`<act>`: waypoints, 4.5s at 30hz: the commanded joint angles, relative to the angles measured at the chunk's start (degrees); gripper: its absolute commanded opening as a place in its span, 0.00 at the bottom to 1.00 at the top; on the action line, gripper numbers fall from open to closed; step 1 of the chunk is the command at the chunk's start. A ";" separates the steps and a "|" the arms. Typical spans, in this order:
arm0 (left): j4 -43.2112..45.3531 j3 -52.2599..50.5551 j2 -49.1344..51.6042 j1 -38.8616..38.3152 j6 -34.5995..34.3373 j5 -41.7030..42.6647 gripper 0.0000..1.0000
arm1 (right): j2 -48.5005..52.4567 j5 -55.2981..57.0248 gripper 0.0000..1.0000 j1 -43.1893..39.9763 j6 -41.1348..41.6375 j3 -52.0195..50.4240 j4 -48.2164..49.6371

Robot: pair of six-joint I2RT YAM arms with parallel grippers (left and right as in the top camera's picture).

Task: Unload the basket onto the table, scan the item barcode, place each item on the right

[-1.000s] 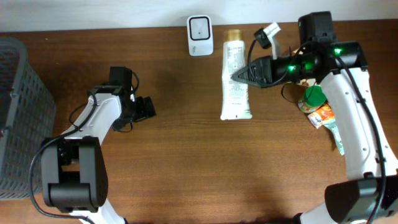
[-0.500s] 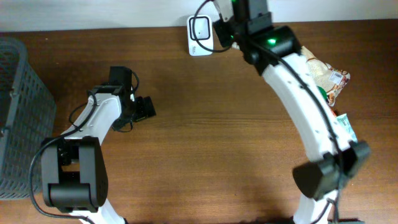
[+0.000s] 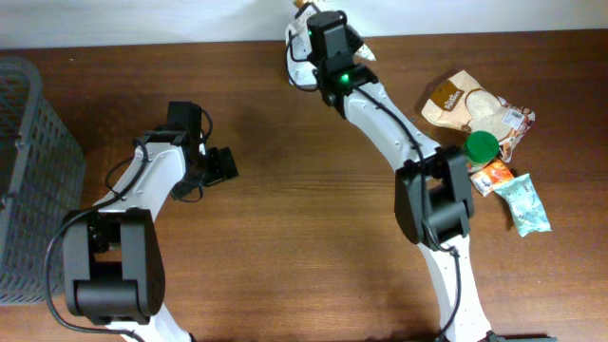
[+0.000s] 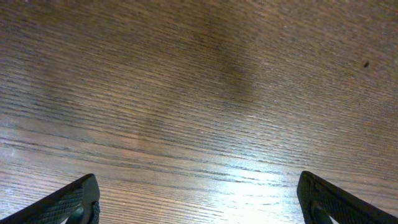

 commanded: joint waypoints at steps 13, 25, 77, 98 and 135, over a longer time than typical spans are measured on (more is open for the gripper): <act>-0.04 -0.33 0.44 -0.07 -0.17 -0.37 0.99 | 4.79 9.99 0.04 3.06 -8.92 1.31 4.68; -0.04 -0.33 0.44 -0.04 -0.17 -0.39 0.99 | -33.68 -28.59 0.04 3.21 46.86 1.31 -44.72; -0.04 -0.33 0.44 -0.07 -0.17 -0.39 0.99 | -37.70 -37.09 0.76 -10.43 44.76 -32.61 -52.85; -0.04 -0.33 0.44 -0.07 -0.17 -0.39 0.99 | -57.46 -37.90 0.98 -11.28 43.69 -2.05 -88.85; -0.07 -0.33 0.44 -0.07 -0.17 -0.37 0.99 | -138.92 -18.95 0.98 -13.20 39.60 -93.57 -17.53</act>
